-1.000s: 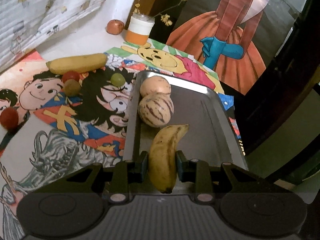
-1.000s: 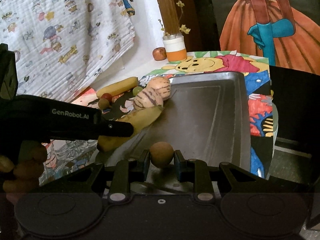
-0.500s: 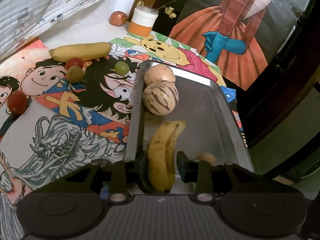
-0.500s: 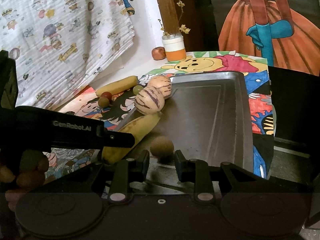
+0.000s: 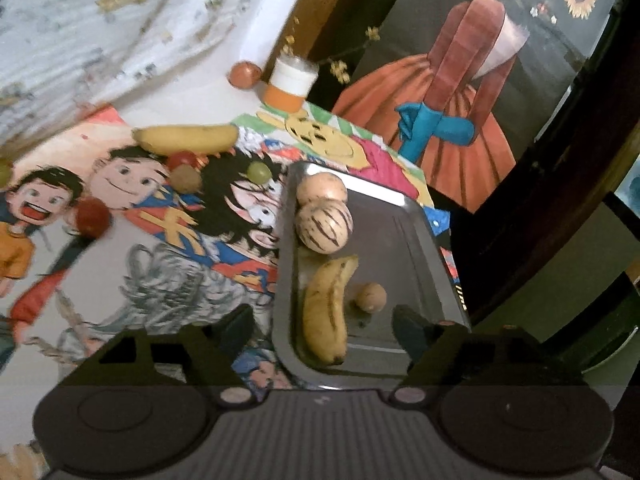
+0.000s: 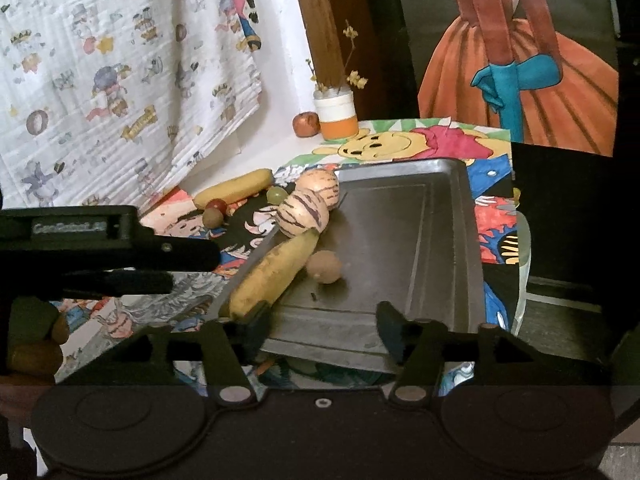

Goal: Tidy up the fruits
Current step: 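Open both tools and withdraw them from the tray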

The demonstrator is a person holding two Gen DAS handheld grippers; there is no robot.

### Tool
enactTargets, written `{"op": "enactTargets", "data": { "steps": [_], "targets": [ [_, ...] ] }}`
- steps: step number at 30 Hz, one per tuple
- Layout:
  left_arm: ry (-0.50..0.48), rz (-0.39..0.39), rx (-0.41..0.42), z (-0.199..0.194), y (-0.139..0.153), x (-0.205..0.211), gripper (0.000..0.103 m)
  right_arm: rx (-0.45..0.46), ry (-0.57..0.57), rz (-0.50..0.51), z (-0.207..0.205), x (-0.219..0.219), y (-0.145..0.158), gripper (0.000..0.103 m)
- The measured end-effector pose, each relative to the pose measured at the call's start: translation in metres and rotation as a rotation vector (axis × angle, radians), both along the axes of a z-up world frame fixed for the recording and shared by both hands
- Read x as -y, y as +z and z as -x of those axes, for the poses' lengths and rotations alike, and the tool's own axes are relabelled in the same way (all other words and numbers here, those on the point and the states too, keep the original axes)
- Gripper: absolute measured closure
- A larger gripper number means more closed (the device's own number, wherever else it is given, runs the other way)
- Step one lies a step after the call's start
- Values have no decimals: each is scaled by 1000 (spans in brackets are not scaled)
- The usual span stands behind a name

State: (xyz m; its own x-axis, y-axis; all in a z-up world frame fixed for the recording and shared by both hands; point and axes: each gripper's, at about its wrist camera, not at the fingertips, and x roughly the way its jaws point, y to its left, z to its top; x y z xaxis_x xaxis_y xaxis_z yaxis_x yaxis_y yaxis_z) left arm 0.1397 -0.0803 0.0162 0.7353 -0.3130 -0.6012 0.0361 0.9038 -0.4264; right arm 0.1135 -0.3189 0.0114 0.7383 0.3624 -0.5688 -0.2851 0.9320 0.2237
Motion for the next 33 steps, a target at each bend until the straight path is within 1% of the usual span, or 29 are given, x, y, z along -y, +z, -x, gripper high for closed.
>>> {"op": "enactTargets", "data": {
  "steps": [1,3,6,7,9,12,19,24,29,33],
  "targets": [
    [4,-5,9,4,2,-3,15,5,-4,-1,4,-1,2,31],
    [12,-22,28,13,6,-9,8,11,-11,-3,11,-3,6,23],
    [22,-58,57,28,10,-19,3,13,-17,-3,22,-8,11,15],
    [24,-70,62,32,10,-23,2,13,-21,-4,25,-9,13,13],
    [29,-91,69,41,10,-30,0,12,-24,-8,33,-12,16,5],
    [33,-119,66,55,8,-42,0,9,-23,-18,43,-16,19,1],
    [54,-175,41,83,0,-67,0,-33,-36,3,62,-29,20,1],
    [61,-217,43,100,-2,-79,0,-86,-39,16,71,-41,16,1],
    [79,-239,36,111,-5,-92,0,-106,-4,44,77,-57,16,1],
    [122,-261,19,116,-9,-107,0,-109,38,74,79,-72,16,1]
  ]
}}
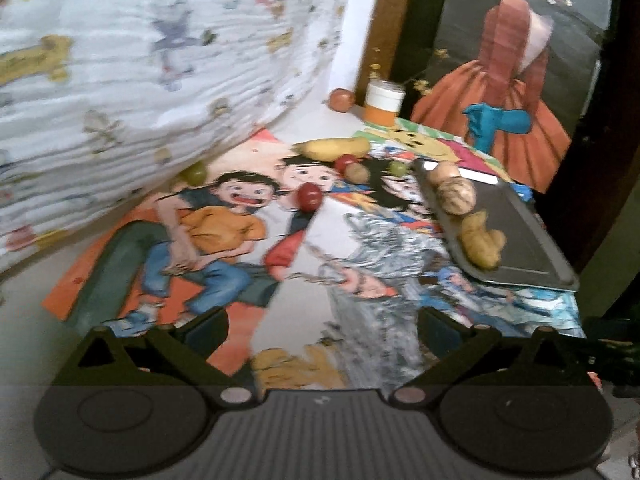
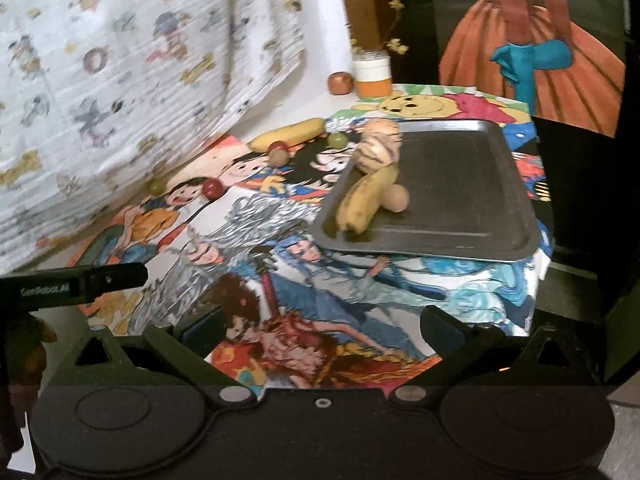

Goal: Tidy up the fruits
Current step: 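Open both tools and withdraw them from the tray, then move both tools toward the red cherry tomatoes and grapes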

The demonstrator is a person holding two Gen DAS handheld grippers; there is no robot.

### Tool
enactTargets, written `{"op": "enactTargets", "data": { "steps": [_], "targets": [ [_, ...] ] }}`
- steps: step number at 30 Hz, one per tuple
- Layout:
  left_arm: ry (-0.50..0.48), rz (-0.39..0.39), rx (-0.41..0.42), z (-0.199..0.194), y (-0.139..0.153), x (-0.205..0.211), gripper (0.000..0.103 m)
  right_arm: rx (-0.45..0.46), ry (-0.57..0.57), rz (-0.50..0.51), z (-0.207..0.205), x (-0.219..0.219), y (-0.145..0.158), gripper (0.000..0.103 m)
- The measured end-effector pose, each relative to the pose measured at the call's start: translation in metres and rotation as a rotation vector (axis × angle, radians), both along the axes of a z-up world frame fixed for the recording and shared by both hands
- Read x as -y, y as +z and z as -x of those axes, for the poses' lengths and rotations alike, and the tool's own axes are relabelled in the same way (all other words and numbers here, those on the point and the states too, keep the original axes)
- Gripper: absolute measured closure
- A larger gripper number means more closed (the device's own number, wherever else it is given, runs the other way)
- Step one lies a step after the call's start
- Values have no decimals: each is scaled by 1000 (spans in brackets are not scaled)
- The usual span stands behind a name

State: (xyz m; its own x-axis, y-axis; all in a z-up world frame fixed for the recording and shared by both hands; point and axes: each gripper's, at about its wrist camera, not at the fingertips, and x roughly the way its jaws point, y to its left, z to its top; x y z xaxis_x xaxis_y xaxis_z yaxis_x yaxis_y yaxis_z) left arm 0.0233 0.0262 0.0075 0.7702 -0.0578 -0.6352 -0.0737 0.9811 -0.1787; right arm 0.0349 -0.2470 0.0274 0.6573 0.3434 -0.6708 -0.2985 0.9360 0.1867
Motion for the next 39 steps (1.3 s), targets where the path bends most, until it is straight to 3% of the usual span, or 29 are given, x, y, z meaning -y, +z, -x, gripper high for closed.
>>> {"op": "enactTargets", "data": {
  "steps": [13,22,27,33,39],
  "targets": [
    [133,-16,7,4,-12,-46,0,12,85,12,-3,-29,-7,1],
    [129,-38,24,-4,-15,-52,0,9,106,21,-17,-35,-12,1],
    [121,-81,49,-16,-12,-55,0,43,158,20,-42,-49,2,1],
    [119,-106,82,-33,-8,-67,0,175,284,106,-79,-66,19,1],
    [136,-111,103,-56,-9,-73,0,278,546,271,-105,-87,9,1]
  ]
}}
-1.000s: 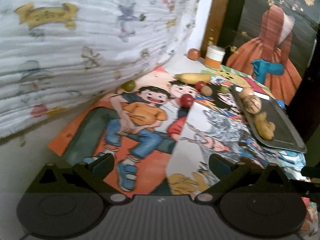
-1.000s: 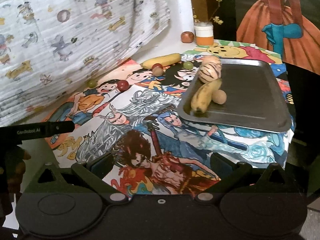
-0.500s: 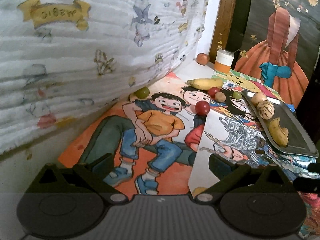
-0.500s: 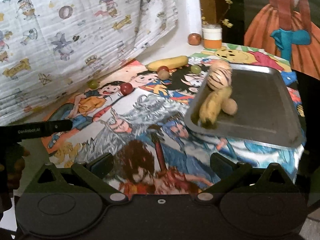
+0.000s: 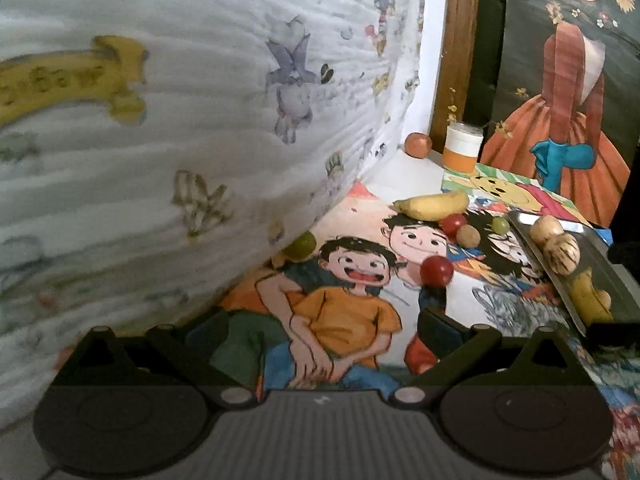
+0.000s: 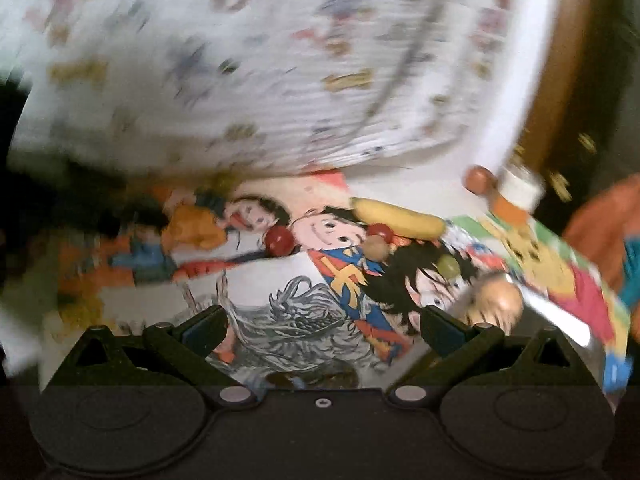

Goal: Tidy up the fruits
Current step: 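Move both tools toward the red cherry tomatoes and grapes, then close the right tool on a red cherry tomato while the left tool grasps a green grape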

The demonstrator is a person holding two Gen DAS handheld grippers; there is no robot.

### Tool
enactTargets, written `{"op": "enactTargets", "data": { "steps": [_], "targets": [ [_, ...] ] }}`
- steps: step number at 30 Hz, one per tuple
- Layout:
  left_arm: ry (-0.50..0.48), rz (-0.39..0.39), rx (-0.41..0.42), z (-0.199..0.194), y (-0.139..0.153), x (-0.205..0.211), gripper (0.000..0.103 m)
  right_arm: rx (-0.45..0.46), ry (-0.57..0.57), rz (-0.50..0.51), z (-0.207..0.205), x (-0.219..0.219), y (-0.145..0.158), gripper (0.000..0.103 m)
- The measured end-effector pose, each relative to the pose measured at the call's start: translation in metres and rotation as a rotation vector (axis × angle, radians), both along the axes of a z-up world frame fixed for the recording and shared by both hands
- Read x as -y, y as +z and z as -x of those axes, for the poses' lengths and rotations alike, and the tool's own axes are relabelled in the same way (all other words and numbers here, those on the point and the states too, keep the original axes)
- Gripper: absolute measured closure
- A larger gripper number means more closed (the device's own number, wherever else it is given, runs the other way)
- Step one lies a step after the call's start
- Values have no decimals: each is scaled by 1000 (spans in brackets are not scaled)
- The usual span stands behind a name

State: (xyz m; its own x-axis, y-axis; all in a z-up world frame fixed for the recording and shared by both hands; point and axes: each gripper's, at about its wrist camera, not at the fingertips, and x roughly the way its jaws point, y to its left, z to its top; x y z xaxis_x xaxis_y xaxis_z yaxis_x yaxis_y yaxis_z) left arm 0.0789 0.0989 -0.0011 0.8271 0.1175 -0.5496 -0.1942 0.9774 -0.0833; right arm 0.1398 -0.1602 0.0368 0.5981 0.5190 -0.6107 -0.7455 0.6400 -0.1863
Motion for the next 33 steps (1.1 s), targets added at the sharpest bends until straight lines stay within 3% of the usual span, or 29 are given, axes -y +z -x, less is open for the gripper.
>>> {"op": "enactTargets", "data": {
  "steps": [6,12,26,33],
  "targets": [
    [-31,-59,-4,-25,-4,8,1,29,202,95,-14,-13,-12,6],
    [-41,-133,-34,-50,-7,15,9,7,300,92,-36,-24,-20,13],
    [86,-63,-71,-94,-22,2,31,-67,398,50,-77,-58,-37,27],
    [137,-43,-62,-102,-24,2,36,-83,397,23,-86,-76,-43,34]
  ]
}}
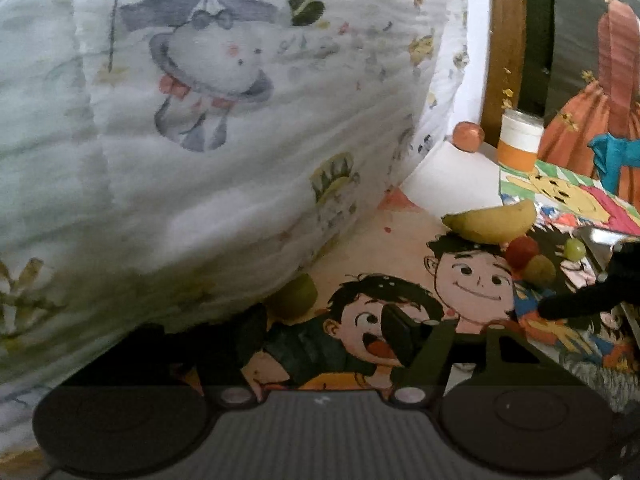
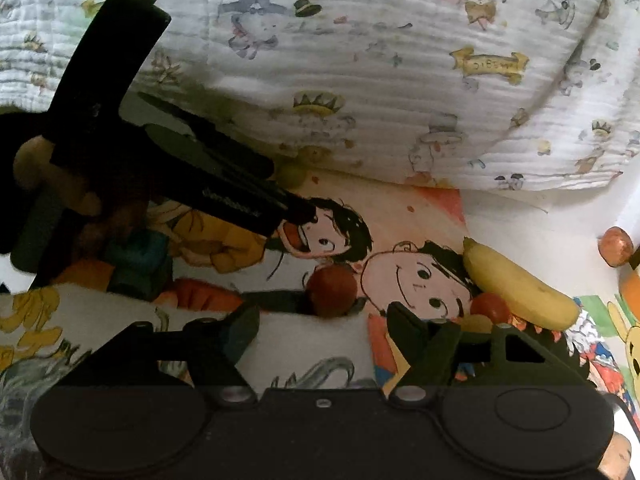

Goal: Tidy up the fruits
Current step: 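Close the right tool on a red cherry tomato while the left tool grasps a green grape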

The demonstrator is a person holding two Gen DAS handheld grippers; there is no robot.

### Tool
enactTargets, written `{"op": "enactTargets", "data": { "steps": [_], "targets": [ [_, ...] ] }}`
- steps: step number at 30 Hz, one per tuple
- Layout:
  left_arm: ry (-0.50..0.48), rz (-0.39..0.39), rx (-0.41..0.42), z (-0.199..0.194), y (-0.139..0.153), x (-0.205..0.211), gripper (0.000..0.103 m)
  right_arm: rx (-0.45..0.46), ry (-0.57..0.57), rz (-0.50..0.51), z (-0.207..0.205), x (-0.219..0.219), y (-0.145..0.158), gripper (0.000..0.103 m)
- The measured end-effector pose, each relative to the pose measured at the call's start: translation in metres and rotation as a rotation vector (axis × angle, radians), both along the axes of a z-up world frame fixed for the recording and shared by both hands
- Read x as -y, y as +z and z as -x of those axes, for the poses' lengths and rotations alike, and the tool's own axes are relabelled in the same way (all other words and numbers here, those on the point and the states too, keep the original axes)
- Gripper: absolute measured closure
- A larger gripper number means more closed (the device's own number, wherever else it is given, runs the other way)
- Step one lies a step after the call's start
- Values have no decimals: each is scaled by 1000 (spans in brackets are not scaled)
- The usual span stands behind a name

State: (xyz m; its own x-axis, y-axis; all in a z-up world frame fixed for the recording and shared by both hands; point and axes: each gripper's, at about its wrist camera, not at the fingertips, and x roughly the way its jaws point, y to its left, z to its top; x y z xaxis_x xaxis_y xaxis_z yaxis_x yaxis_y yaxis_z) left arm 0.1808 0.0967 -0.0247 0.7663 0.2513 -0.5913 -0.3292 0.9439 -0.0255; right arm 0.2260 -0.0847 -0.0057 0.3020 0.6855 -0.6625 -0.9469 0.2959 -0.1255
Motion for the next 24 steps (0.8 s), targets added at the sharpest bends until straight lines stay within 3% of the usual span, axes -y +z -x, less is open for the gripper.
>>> {"op": "enactTargets", "data": {
  "steps": [7,13,21,24],
  "targets": [
    [90,35,8,-9,0,-3,49,-30,-15,-17,-6,-9,-5,46],
    [111,19,2,-10,-2,-1,53,-56,-22,-27,-11,-14,-7,53],
    [164,18,3,-10,-2,-2,73,-57,-47,-40,-11,-17,-7,67],
    [178,9,-4,-10,-2,-1,75,-58,-54,-44,-11,-17,-7,70]
  ]
}}
